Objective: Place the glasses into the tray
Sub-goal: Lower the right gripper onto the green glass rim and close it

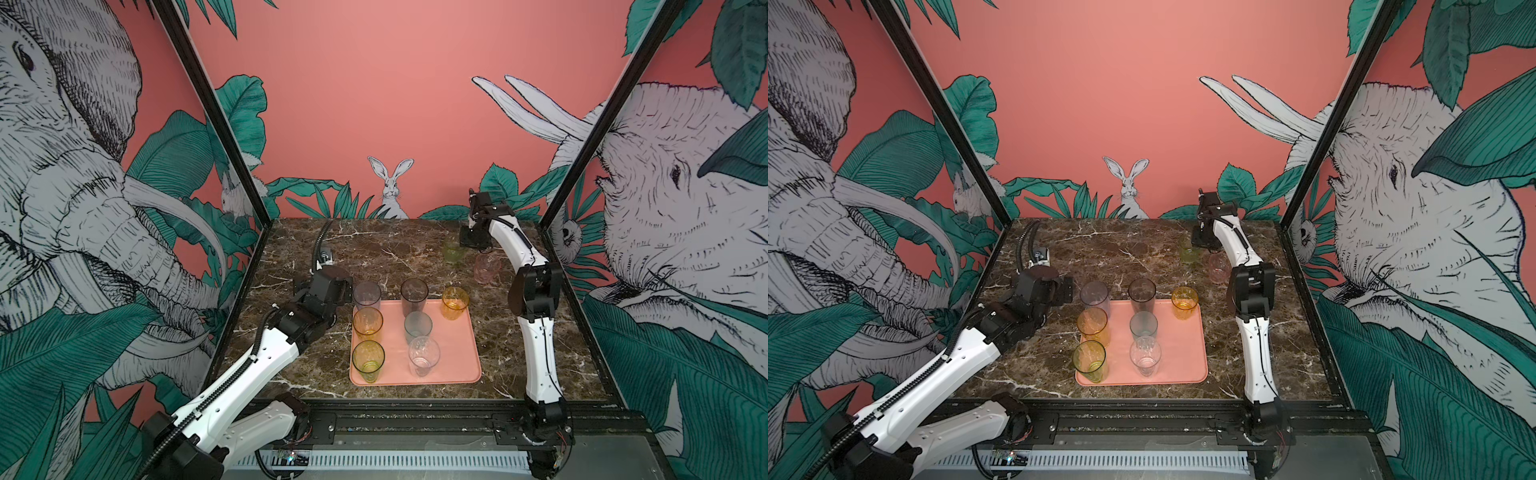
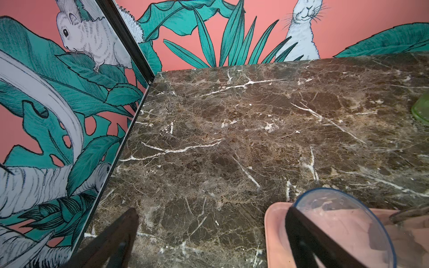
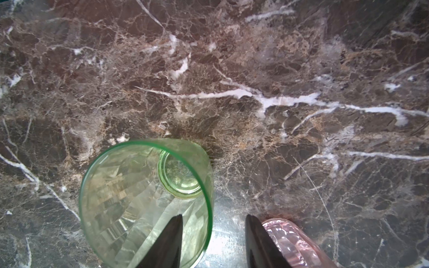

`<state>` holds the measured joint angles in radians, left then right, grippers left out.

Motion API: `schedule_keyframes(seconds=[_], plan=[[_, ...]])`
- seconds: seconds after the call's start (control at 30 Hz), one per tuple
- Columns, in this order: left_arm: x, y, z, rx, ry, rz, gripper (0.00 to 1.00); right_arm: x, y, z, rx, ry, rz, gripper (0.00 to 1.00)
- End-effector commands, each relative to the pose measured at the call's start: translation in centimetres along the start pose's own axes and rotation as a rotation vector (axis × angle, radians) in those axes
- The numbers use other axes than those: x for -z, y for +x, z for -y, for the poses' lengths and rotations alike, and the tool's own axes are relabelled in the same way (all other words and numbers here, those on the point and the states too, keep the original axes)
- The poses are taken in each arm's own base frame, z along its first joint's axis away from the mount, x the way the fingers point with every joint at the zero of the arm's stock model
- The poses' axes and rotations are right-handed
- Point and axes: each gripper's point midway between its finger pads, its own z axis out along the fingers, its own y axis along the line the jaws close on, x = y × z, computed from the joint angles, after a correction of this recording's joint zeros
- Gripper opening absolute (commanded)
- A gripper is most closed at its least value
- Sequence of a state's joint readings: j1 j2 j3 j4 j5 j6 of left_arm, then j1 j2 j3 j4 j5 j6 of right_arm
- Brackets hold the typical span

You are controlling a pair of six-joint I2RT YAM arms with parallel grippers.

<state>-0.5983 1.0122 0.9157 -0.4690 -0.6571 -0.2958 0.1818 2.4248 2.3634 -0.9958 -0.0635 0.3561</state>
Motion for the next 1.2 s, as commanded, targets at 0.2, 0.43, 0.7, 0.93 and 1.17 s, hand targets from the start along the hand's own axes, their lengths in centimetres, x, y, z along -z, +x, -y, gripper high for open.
schedule_keyframes(seconds=[0.2, 0.43, 0.7, 0.93, 1.17], plan=[[0.8, -1.0, -0.5, 0.035, 0.003, 0.019, 0.99, -0.2, -1.5, 0.0, -0.025, -0.028, 0.032, 0.39], [0.8, -1.0, -0.5, 0.036, 0.002, 0.015, 0.99, -0.4, -1.8, 0.0, -0.031, -0.04, 0.038, 0.35], [0.8, -1.1, -0.5, 0.035, 0.003, 0.015, 0.99, -0.9, -2.0, 0.1, -0.039, -0.05, 0.036, 0.29], [0.8, -1.1, -0.5, 0.034, 0.002, 0.014, 0.99, -1.1, -2.0, -0.2, -0.045, -0.064, 0.034, 0.17], [0.8, -1.2, -0.5, 0.033, -0.001, 0.015, 0.99, -1.3, -2.0, -0.2, -0.049, -0.07, 0.032, 0.07]])
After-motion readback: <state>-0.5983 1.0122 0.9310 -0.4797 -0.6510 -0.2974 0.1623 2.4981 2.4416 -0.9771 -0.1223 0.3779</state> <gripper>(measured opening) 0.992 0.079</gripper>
